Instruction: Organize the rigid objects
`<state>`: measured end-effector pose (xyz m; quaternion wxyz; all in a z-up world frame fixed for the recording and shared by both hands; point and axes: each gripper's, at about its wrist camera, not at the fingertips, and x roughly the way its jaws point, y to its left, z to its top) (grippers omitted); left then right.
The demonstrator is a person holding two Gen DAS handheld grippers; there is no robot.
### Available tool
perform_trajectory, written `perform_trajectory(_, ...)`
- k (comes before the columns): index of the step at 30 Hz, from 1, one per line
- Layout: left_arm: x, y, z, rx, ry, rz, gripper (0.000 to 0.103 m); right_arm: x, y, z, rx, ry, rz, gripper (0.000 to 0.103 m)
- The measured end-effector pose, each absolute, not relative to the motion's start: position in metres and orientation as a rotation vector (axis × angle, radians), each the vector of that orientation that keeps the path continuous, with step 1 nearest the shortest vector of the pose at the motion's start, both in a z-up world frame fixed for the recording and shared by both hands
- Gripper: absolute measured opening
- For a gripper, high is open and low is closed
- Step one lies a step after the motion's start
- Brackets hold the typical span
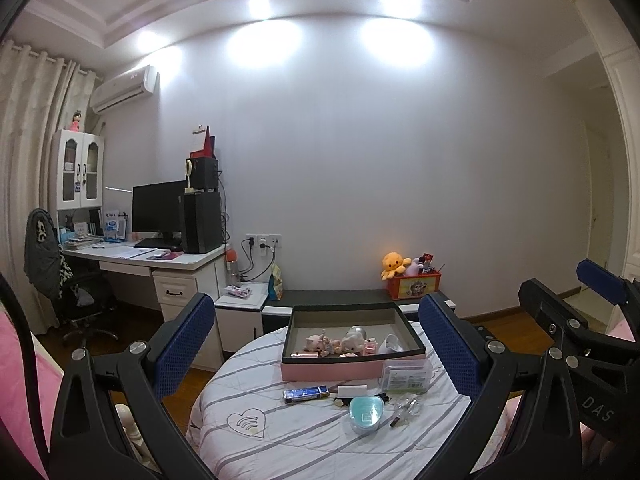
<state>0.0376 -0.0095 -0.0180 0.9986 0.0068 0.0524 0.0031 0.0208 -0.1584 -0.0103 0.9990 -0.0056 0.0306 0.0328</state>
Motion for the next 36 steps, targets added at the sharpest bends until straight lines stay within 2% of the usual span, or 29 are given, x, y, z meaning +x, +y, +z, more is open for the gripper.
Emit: perform_trajectory(36,0.0373,-0.0095,-0.0183,0.023,0.123,0.018,0.103,0.0239,-0.1569,-0.0119,-0.011,0.088,0.060,0.088)
